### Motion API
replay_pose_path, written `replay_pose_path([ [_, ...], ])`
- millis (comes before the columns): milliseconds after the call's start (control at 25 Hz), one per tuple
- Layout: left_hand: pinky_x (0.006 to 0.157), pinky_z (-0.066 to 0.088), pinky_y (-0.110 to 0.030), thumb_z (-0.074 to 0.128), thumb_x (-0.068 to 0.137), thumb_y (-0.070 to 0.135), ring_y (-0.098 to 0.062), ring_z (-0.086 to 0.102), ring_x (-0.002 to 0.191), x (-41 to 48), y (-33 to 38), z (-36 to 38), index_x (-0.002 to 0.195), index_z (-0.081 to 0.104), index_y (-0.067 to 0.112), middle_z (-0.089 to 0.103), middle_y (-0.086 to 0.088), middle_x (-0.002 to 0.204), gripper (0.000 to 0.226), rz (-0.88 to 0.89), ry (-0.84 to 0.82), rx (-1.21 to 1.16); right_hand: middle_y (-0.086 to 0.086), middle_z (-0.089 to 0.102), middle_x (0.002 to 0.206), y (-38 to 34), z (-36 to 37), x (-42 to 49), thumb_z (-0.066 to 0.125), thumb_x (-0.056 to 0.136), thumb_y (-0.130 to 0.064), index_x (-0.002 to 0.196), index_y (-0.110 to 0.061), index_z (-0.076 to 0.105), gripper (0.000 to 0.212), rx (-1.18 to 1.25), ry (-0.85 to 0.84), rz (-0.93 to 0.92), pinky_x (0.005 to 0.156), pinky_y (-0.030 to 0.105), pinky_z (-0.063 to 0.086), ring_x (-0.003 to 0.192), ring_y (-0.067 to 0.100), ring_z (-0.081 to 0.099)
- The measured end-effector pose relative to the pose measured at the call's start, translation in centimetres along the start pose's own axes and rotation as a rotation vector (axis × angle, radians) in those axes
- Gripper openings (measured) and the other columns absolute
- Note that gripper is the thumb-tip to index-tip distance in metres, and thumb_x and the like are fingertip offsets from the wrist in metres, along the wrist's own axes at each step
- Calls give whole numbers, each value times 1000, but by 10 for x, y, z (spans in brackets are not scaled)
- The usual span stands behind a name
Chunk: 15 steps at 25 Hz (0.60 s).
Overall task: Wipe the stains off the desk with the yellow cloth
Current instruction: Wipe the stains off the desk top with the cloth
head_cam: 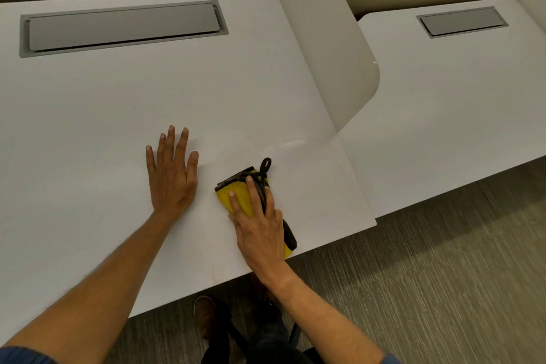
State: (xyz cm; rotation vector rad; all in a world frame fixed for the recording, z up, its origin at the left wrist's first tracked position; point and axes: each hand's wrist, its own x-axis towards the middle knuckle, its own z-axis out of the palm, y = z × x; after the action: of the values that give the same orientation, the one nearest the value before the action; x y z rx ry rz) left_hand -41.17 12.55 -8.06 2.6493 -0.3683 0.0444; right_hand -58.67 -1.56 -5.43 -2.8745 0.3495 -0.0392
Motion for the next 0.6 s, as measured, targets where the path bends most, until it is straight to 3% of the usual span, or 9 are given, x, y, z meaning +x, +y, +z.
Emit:
replay_pose_path([
  [240, 129, 2, -46, 18, 107, 48, -19, 13, 158, 0, -1, 0, 162, 16, 32, 17, 0, 171, 57, -29, 25, -35, 6, 12, 167, -8, 4, 35, 48, 98, -35, 151, -36, 30, 56, -38, 17, -72, 84, 47, 45, 142, 45, 30],
  [600, 129, 0, -46, 18, 106, 51, -21, 12, 158, 0, -1, 0, 162, 17, 33, 16, -1, 171, 58, -43, 5, 8, 8, 17, 166, 1, 10, 64, 49, 97, -31, 149, -35, 35, 54, -38, 52, -58, 109, 54, 32, 144, 45, 28],
])
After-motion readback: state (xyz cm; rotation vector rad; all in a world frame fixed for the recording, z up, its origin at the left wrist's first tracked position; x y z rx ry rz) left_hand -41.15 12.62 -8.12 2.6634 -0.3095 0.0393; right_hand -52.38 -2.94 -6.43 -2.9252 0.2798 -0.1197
